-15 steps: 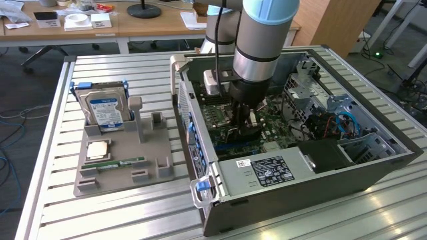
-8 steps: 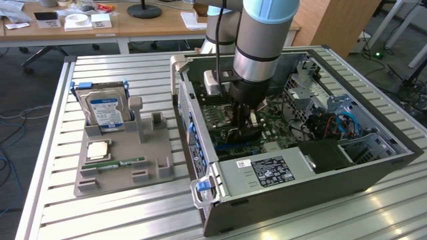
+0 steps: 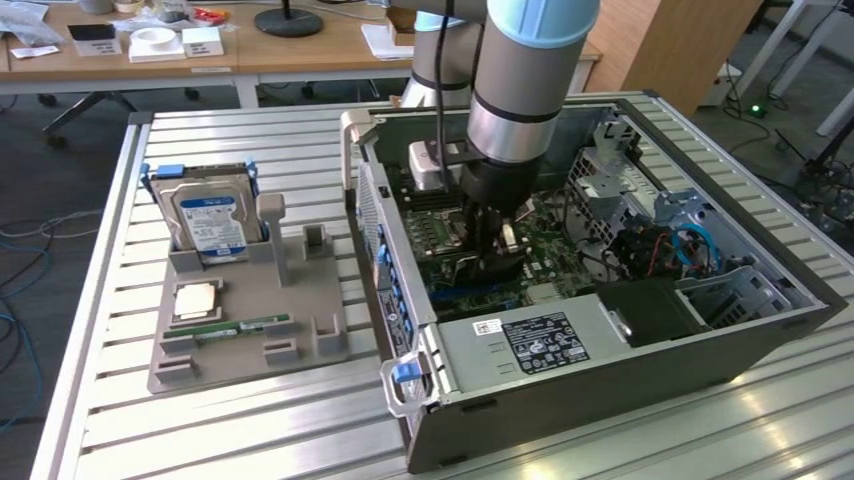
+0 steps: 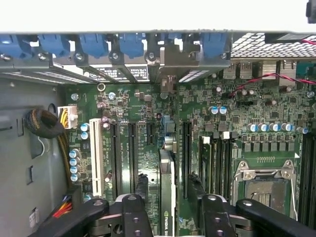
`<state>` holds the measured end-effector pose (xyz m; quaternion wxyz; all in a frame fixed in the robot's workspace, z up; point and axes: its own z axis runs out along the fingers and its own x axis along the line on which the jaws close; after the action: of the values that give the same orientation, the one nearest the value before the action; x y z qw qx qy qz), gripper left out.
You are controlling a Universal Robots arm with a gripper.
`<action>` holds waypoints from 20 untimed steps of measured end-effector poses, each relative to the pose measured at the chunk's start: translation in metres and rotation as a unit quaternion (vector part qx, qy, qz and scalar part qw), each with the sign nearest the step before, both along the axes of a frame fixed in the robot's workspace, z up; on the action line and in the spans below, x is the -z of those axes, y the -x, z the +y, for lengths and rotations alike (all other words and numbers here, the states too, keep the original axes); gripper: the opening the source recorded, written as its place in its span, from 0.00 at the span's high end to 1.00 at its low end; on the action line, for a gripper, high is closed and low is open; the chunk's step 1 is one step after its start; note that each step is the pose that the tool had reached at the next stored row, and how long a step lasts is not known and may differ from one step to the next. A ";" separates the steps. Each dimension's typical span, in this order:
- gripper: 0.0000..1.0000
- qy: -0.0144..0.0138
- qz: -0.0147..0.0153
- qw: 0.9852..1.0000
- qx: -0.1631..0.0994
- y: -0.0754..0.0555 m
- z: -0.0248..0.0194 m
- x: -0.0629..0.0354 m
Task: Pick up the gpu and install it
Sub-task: 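Insert the gpu into the slot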
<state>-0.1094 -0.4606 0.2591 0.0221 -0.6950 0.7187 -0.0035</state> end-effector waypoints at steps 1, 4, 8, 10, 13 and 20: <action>0.55 0.000 0.000 1.000 -0.003 0.000 0.0004 0.0001; 0.55 0.000 0.000 1.000 -0.007 0.000 0.0037 0.0005; 0.55 0.000 0.000 1.000 -0.009 0.000 0.0038 0.0007; 0.55 0.000 0.000 1.000 -0.009 0.000 0.0023 0.0006; 0.55 0.000 0.000 1.000 -0.008 0.000 0.0016 0.0007; 0.75 0.000 0.000 1.000 -0.008 0.000 0.0016 0.0007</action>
<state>-0.1094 -0.4590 0.2585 0.0221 -0.7011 0.7127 -0.0033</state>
